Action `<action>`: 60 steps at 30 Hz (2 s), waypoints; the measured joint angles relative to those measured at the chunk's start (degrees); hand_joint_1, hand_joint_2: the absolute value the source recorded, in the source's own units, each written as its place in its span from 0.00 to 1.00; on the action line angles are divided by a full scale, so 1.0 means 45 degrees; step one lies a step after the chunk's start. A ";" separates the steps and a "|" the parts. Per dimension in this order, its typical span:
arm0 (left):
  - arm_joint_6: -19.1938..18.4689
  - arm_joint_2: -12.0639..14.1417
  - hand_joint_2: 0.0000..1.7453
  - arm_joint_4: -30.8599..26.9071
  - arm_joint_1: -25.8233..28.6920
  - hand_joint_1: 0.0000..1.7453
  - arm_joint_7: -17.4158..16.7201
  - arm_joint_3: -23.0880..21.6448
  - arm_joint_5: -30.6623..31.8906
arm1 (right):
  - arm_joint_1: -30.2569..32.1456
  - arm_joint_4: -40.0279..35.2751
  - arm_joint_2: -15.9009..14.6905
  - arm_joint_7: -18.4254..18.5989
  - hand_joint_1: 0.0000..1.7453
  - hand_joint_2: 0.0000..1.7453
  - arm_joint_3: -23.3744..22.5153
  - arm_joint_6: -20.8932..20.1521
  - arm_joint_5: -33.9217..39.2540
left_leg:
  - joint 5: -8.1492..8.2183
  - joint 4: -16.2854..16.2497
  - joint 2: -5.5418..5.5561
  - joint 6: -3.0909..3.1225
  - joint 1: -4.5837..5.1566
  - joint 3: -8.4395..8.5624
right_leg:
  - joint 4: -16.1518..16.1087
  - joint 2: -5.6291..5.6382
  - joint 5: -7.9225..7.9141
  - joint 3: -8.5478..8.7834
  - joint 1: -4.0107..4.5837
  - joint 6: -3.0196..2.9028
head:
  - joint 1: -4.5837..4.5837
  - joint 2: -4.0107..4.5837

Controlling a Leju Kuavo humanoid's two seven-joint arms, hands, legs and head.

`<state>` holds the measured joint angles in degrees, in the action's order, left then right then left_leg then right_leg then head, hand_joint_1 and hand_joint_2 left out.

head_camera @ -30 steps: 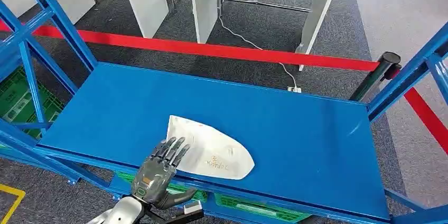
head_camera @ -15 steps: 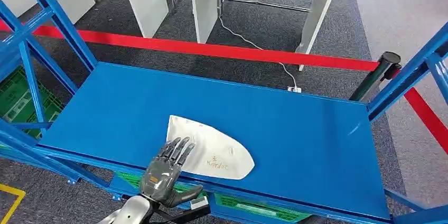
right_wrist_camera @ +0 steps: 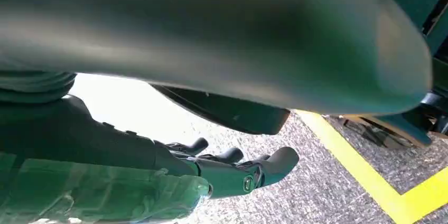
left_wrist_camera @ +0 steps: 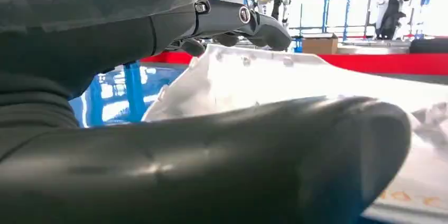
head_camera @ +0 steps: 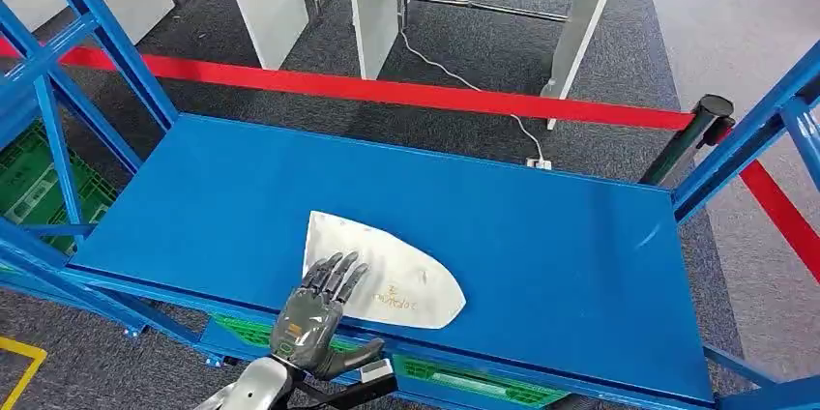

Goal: Take the parts from the cabinet and place them on the table.

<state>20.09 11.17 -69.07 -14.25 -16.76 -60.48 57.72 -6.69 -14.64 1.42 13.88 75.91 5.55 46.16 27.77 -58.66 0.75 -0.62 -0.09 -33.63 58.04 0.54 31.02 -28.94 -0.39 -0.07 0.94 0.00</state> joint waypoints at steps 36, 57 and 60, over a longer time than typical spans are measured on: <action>0.0457 -0.1015 1.00 0.1316 -0.0057 0.00 0.0685 0.0204 -0.1427 | -0.0001 0.0000 0.0039 0.0058 0.00 0.00 0.0000 -0.0053 -0.0151 | 0.0000 0.0000 0.0000 0.0001 0.0000 -0.0004 | 0.0000 -0.0001 0.0000 -0.0004 0.0000 0.0000 | 0.0005 0.0000; 0.0457 -0.1268 1.00 0.1365 -0.0444 0.00 0.0573 0.0223 -0.1782 | -0.0005 0.0000 0.0068 0.0073 0.00 0.00 0.0005 -0.0058 -0.0185 | -0.0001 0.0000 0.0003 0.0002 0.0000 0.0007 | 0.0000 -0.0008 -0.0001 0.0014 0.0001 0.0001 | 0.0000 0.0000; 0.0457 -0.1277 1.00 0.1374 -0.0460 0.00 0.0573 0.0223 -0.1836 | -0.0005 0.0000 0.0068 0.0073 0.00 0.00 0.0005 -0.0078 -0.0185 | -0.0001 0.0001 0.0002 0.0002 0.0000 0.0009 | 0.0000 -0.0007 -0.0001 0.0014 0.0001 0.0001 | 0.0000 0.0000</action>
<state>22.14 5.42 -62.88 -16.32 -14.19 -59.47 49.46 -6.71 -14.64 1.73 14.21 75.93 5.20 45.33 27.77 -58.66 0.76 -0.61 -0.10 -33.59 58.04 0.51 31.02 -28.87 -0.38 -0.07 0.94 0.00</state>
